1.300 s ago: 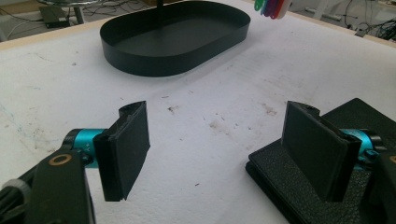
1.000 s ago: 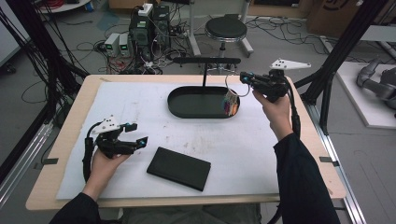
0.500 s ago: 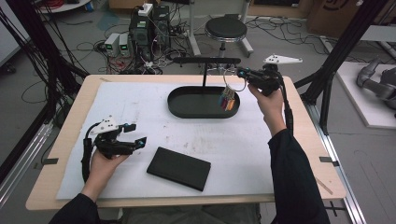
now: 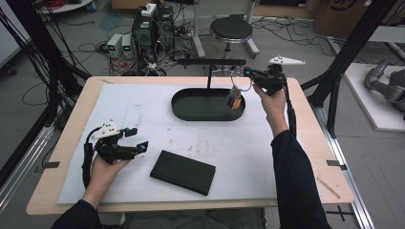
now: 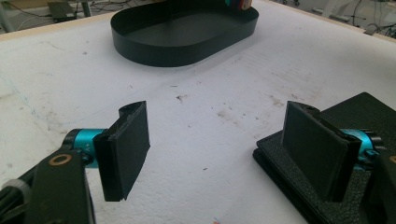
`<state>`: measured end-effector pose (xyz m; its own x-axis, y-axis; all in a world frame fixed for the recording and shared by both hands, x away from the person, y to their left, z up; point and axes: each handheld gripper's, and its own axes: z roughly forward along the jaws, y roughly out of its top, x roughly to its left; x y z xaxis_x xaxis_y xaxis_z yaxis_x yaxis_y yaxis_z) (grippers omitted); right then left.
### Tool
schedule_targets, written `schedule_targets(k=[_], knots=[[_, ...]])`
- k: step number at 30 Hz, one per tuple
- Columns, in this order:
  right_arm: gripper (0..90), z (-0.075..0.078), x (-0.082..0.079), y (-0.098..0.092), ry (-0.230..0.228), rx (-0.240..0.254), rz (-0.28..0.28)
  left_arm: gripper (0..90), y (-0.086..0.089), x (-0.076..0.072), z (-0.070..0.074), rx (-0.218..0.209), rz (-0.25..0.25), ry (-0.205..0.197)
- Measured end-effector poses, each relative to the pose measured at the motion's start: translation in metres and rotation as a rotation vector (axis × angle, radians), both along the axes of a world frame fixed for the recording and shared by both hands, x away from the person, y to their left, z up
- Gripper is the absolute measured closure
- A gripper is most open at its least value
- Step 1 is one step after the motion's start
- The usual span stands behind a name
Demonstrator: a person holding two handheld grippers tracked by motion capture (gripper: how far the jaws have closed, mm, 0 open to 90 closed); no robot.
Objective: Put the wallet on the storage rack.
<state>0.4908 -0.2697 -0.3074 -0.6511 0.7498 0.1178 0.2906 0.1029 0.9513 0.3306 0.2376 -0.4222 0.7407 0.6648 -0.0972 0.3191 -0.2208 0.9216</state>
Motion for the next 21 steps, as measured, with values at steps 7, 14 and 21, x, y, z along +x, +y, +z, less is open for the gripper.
schedule_targets(k=[7,14,21], knots=[[88.2,-0.003,0.011,0.0,0.013,0.006,-0.025,23.5,-0.002,-0.001,-0.001,0.001,0.002,0.0],[88.2,-0.005,0.021,0.0,0.032,0.011,-0.044,23.5,-0.004,-0.002,-0.002,0.005,-0.005,0.005],[88.2,-0.005,0.027,-0.002,0.044,0.034,-0.06,23.5,-0.003,-0.005,-0.004,0.01,-0.003,0.008]])
